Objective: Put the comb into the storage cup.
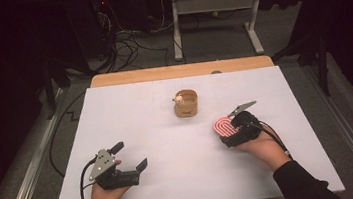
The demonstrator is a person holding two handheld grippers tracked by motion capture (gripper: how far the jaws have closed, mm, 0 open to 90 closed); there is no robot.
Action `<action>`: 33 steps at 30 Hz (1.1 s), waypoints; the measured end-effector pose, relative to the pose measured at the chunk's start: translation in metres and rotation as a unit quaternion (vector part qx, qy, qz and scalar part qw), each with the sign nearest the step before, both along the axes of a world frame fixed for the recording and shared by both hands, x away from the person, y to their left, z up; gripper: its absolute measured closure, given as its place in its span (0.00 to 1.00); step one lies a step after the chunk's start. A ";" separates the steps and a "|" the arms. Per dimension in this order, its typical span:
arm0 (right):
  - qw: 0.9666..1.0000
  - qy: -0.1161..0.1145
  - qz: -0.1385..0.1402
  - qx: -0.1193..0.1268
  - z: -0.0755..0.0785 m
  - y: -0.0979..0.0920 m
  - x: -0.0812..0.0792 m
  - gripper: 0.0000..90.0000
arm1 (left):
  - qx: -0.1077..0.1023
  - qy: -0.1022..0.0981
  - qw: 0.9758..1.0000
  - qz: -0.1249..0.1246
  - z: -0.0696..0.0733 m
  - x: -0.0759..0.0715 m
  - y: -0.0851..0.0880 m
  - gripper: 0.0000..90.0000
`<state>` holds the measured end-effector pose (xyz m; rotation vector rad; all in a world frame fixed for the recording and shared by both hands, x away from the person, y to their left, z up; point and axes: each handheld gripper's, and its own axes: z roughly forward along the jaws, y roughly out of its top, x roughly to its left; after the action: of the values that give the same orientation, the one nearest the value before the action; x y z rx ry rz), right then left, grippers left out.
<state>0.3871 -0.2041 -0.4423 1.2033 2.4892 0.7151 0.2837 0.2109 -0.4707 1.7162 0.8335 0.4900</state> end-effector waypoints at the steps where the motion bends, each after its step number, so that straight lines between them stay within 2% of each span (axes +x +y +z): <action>1: 1.000 0.000 0.000 0.000 0.000 0.000 0.000 0.20 | 0.000 0.000 1.000 0.000 0.000 0.000 0.000 0.00; 5: 1.000 0.004 -0.007 0.003 0.001 0.000 -0.001 0.21 | 0.000 0.000 1.000 0.001 0.000 0.000 0.000 0.00; 13: 1.000 -0.005 -0.004 -0.006 0.000 0.002 -0.001 0.21 | -0.001 0.000 1.000 0.002 0.000 0.000 0.000 0.00; 25: 1.000 -0.004 -0.011 -0.010 -0.003 0.004 0.001 0.22 | -0.002 -0.001 1.000 0.003 0.000 0.000 0.001 0.00; 33: 1.000 -0.006 -0.006 -0.011 -0.003 0.005 0.000 0.22 | -0.004 -0.002 1.000 0.005 0.000 0.000 0.001 0.00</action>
<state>0.3870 -0.1994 -0.4453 1.2018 2.4714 0.6869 0.2836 0.2124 -0.4707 1.7040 0.8402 0.4947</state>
